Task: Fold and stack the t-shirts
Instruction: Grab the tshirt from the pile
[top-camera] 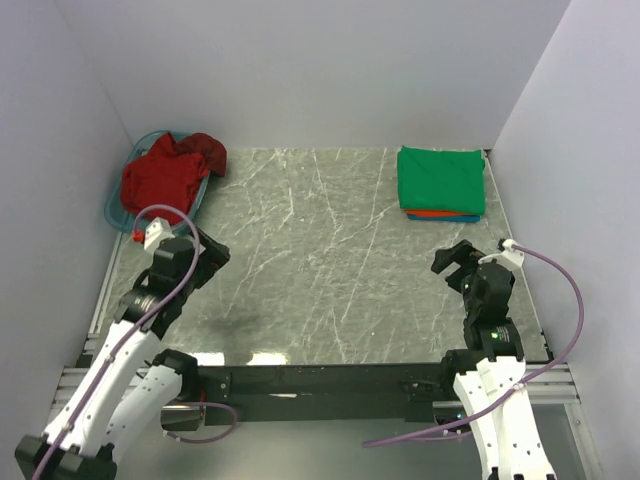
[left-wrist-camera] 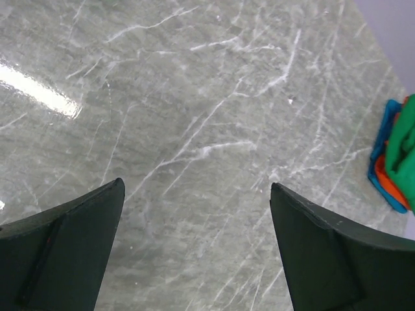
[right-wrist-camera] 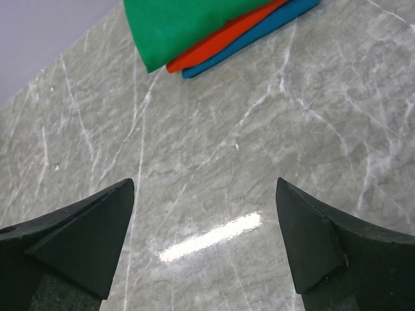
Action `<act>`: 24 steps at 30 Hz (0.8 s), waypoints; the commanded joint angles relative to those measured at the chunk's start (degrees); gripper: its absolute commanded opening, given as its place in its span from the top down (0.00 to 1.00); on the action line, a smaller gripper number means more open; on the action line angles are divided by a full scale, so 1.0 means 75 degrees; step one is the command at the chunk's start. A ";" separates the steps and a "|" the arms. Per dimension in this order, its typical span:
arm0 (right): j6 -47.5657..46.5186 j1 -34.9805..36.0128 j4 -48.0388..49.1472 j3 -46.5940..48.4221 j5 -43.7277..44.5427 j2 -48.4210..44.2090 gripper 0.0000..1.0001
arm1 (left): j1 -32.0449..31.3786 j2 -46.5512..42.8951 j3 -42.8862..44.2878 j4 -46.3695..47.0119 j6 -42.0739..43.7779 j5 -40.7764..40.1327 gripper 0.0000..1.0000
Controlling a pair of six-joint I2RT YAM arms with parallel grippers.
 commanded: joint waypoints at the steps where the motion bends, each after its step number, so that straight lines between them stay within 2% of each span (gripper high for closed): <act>1: 0.0063 0.0039 0.0542 -0.0020 -0.0172 0.0007 0.04 | 0.0059 0.0756 0.0693 0.0457 0.0008 -0.0264 0.01; 4: 0.0145 0.0039 0.0717 -0.0184 -0.0430 -0.0005 0.04 | 0.0246 0.1637 0.1373 0.0797 0.0453 -0.0393 0.01; 9: -0.0042 0.0039 0.1011 -0.0278 -0.1249 0.0112 0.04 | 0.1031 0.2879 0.2311 0.1546 0.1075 -0.0488 0.01; 14: -0.0089 0.0039 0.1081 -0.0208 -0.1438 0.0405 0.04 | 0.2318 0.4508 0.3238 0.2484 0.1754 0.0436 0.01; 20: -0.0147 0.0027 0.1140 -0.0173 -0.1509 0.0721 0.04 | 0.3608 0.6523 0.4468 0.2871 0.2013 0.1889 0.01; 24: -0.0183 0.0039 0.1093 -0.0114 -0.1438 0.0897 0.04 | 0.4055 0.7846 0.5251 0.2733 0.2363 0.2628 0.10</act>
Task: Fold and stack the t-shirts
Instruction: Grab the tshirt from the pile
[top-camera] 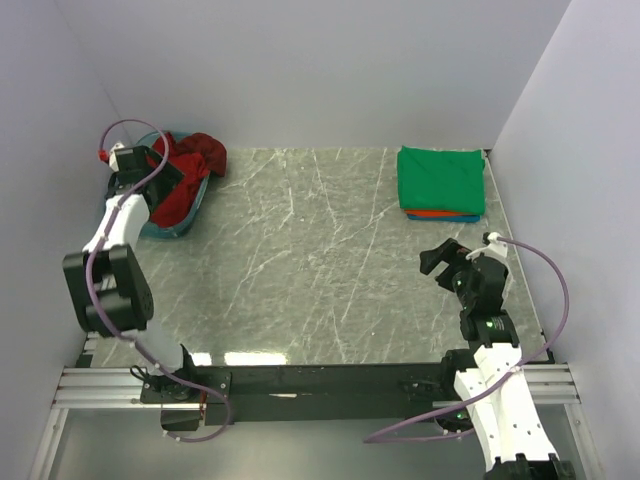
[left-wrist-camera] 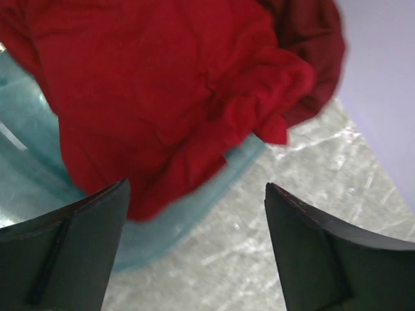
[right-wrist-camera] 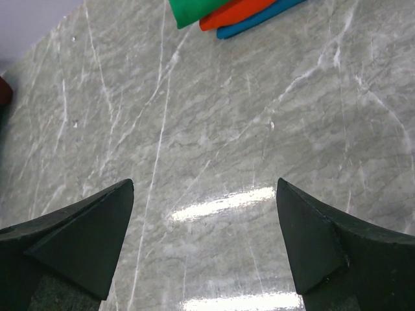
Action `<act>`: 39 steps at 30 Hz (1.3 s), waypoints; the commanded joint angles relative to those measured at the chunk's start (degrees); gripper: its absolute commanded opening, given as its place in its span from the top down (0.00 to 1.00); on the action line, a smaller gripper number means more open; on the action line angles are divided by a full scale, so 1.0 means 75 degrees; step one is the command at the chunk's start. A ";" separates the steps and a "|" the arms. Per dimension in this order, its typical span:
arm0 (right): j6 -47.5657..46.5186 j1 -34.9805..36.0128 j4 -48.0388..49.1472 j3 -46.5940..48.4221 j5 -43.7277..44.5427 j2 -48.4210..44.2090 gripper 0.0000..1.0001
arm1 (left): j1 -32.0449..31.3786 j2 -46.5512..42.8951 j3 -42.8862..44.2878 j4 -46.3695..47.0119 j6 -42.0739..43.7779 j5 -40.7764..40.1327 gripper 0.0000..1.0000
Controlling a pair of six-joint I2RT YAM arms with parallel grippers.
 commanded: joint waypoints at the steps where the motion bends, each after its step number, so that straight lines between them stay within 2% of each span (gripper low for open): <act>1: -0.0139 0.0027 0.0324 0.0148 -0.0005 0.0171 0.04 | 0.0287 0.0715 0.0815 0.0129 0.0645 0.1114 0.11; 3: -0.0127 0.0039 0.0347 0.0148 -0.0005 0.0230 0.04 | 0.0381 0.1125 0.1050 0.0082 0.1123 0.1418 0.16; 9: -0.0151 0.0027 0.0382 0.0183 -0.0039 0.0441 0.04 | 0.0393 0.1676 0.1131 0.0364 0.1642 0.1397 0.17; 11: -0.0174 0.0039 0.0405 0.0195 -0.0086 0.0535 0.04 | 0.0428 0.1923 0.1273 0.0211 0.1677 0.1349 0.23; 12: -0.0186 0.0039 0.0382 0.0218 -0.0110 0.0570 0.04 | 0.0417 0.2144 0.1401 0.0188 0.1724 0.1396 0.31; 23: -0.0209 0.0039 0.0335 0.0277 -0.0005 0.0816 0.04 | 0.0463 0.2838 0.1672 0.0211 0.1795 0.1970 0.59; 24: -0.0221 0.0039 0.0335 0.0289 -0.0004 0.0828 0.04 | 0.0475 0.2873 0.1660 0.0281 0.1771 0.2156 0.71; 25: -0.0221 0.0039 0.0335 0.0289 -0.0004 0.0828 0.04 | 0.0464 0.2885 0.1660 0.0304 0.1759 0.2216 0.76; 26: -0.0221 0.0039 0.0324 0.0301 0.0007 0.0817 0.04 | 0.0475 0.2885 0.1660 0.0328 0.1748 0.2274 0.91; 28: -0.0221 0.0039 0.0312 0.0301 0.0031 0.0805 0.04 | 0.0463 0.2920 0.1719 0.0282 0.1724 0.2333 1.00; 32: -0.0221 0.0027 0.0300 0.0289 0.0031 0.0770 0.04 | 0.0475 0.2803 0.1801 0.0281 0.1748 0.2486 1.00; 39: -0.0233 0.0027 0.0312 0.0277 0.0007 0.0746 0.04 | 0.0487 0.1844 0.1637 0.0679 0.1619 0.2627 1.00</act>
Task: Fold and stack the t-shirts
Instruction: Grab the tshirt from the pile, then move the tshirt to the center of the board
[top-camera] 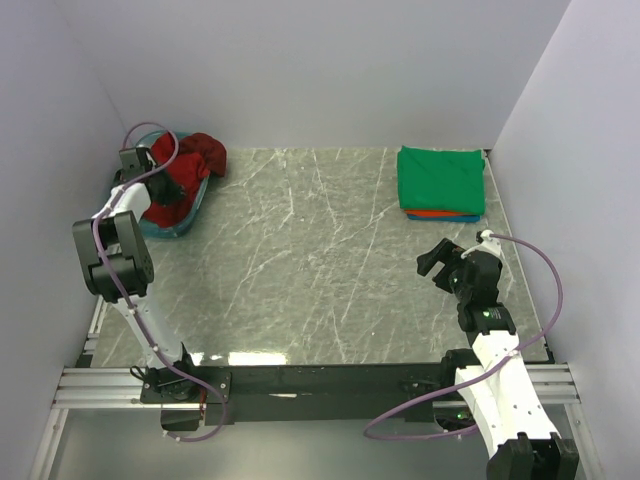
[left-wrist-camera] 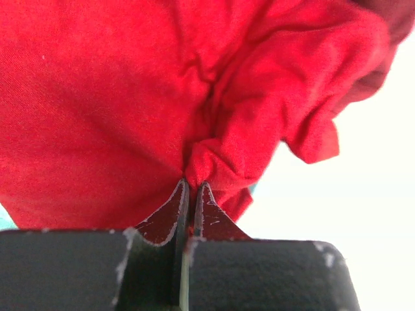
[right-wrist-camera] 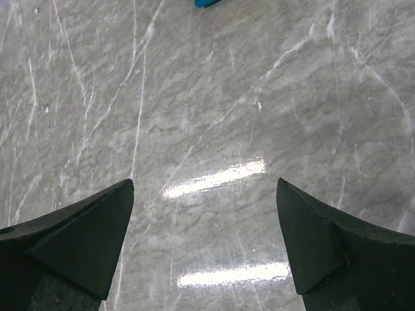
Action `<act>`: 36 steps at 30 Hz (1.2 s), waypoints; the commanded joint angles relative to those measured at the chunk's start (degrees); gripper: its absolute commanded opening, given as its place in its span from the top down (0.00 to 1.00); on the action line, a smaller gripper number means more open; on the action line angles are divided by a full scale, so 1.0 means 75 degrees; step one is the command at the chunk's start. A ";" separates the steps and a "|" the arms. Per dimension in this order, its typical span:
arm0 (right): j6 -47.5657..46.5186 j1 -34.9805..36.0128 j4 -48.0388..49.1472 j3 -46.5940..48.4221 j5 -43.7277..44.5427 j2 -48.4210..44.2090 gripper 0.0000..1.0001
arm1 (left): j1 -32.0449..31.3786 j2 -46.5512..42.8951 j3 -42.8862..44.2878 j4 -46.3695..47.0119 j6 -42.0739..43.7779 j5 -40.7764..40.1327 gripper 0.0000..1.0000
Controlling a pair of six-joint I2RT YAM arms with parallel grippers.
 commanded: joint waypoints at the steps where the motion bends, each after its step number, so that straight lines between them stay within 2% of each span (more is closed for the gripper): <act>1: -0.0119 0.0039 0.0303 0.0263 -0.0004 -0.0064 0.04 | 0.0000 -0.0982 0.0183 0.0645 -0.0057 0.0292 1.00; 8: -0.0142 0.0039 0.0256 0.0310 -0.0028 0.0007 0.04 | 0.0047 -0.1450 0.0873 0.0469 -0.0198 0.0456 1.00; 16: -0.0131 0.0039 0.0291 0.0274 -0.0040 -0.0087 0.04 | 0.0047 -0.2774 0.1213 0.0832 -0.0596 0.0527 1.00; 26: -0.0131 0.0039 0.0326 0.0263 -0.0063 -0.0076 0.04 | -0.0105 -0.3607 0.3578 0.0400 -0.1475 0.0936 1.00; 30: -0.0131 0.0039 0.0280 0.0263 0.0007 -0.0099 0.04 | -0.0456 -0.3619 0.4248 0.0142 -0.1697 0.1580 1.00; 33: -0.0142 0.0039 0.0268 0.0274 0.0042 -0.0099 0.04 | -0.1111 -0.3654 0.4670 0.0048 -0.1734 0.1710 1.00; 36: -0.0131 0.0027 0.0244 0.0263 0.0089 -0.0146 0.04 | -0.2200 -0.3573 0.5291 -0.0187 -0.1336 0.1348 1.00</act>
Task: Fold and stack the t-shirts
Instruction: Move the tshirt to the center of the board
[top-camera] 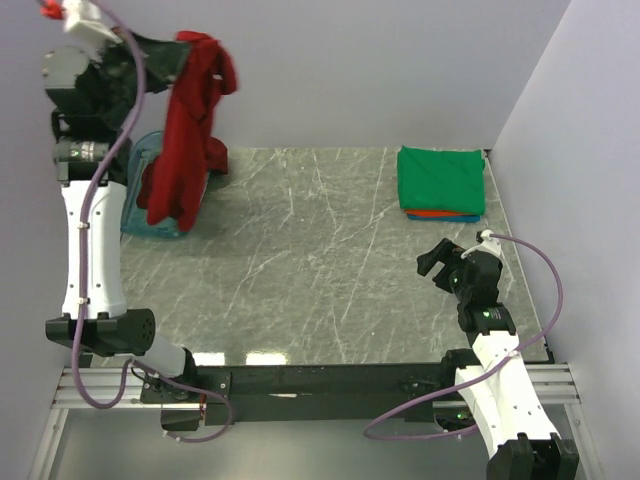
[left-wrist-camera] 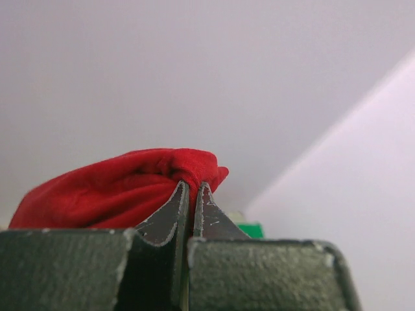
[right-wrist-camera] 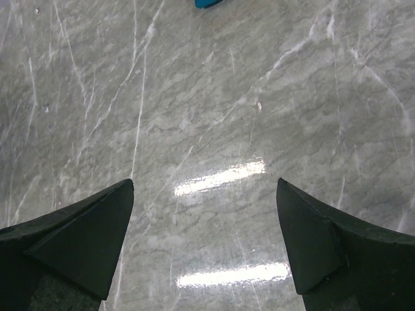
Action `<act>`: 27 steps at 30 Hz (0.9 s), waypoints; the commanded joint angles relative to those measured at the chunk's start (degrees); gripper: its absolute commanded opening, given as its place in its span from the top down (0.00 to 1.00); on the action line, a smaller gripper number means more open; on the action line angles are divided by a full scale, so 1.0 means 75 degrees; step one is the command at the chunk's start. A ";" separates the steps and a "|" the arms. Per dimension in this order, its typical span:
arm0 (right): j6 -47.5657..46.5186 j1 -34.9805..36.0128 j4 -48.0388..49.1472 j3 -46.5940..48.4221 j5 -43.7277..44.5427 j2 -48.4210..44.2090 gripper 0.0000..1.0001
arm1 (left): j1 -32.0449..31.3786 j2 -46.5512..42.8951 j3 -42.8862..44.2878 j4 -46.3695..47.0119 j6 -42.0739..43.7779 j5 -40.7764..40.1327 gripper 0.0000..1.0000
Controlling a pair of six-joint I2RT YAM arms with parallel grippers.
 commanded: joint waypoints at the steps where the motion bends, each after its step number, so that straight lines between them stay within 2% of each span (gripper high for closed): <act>1: -0.0125 0.0039 0.0247 0.0263 0.0092 -0.0157 0.04 | -0.1166 -0.0104 0.0818 0.0093 0.0187 0.0181 1.00; 6: -0.0113 0.0027 0.0224 0.0251 0.0162 -0.0240 0.04 | -0.2678 0.0013 0.0890 0.0432 0.0093 0.0731 1.00; 9: -0.0090 0.0027 0.0178 0.0239 0.0186 -0.0298 0.04 | -0.3534 0.0118 0.1007 0.0444 0.0362 0.0464 1.00; 14: -0.0078 0.0039 0.0154 0.0228 0.0244 -0.0450 0.04 | -0.3960 0.0060 0.0201 0.0923 0.0141 0.0357 1.00; 18: -0.0090 0.0039 0.0177 0.0181 0.0233 -0.0556 0.04 | -0.3937 -0.0443 -0.2104 0.1451 -0.0316 -0.0250 1.00; 19: -0.0101 0.0039 0.0165 0.0181 0.0244 -0.0544 0.04 | -0.3925 -0.0757 -0.3363 0.1545 -0.0596 -0.0496 1.00; 20: -0.0101 0.0027 0.0154 0.0192 0.0279 -0.0533 0.04 | -0.3890 -0.0888 -0.4002 0.1627 -0.0784 -0.1009 1.00; 21: -0.0113 0.0039 0.0154 0.0192 0.0268 -0.0533 0.04 | -0.3750 -0.1017 -0.5180 0.1744 -0.0937 -0.1223 1.00; 23: -0.0160 0.0027 0.0177 0.0204 0.0210 -0.0439 0.04 | -0.3446 -0.1310 -0.6148 0.1605 -0.1440 -0.1656 1.00; 24: -0.0172 0.0039 0.0177 0.0216 0.0175 -0.0404 0.04 | -0.3038 -0.1381 -0.6582 0.1488 -0.1593 -0.1752 1.00; 25: -0.0172 0.0039 0.0189 0.0204 0.0163 -0.0334 0.04 | -0.2848 -0.1544 -0.7376 0.1313 -0.1745 -0.1869 0.99; 27: -0.0207 0.0039 0.0177 0.0227 0.0151 -0.0252 0.04 | -0.2578 -0.1756 -0.8400 0.1195 -0.1794 -0.2174 0.93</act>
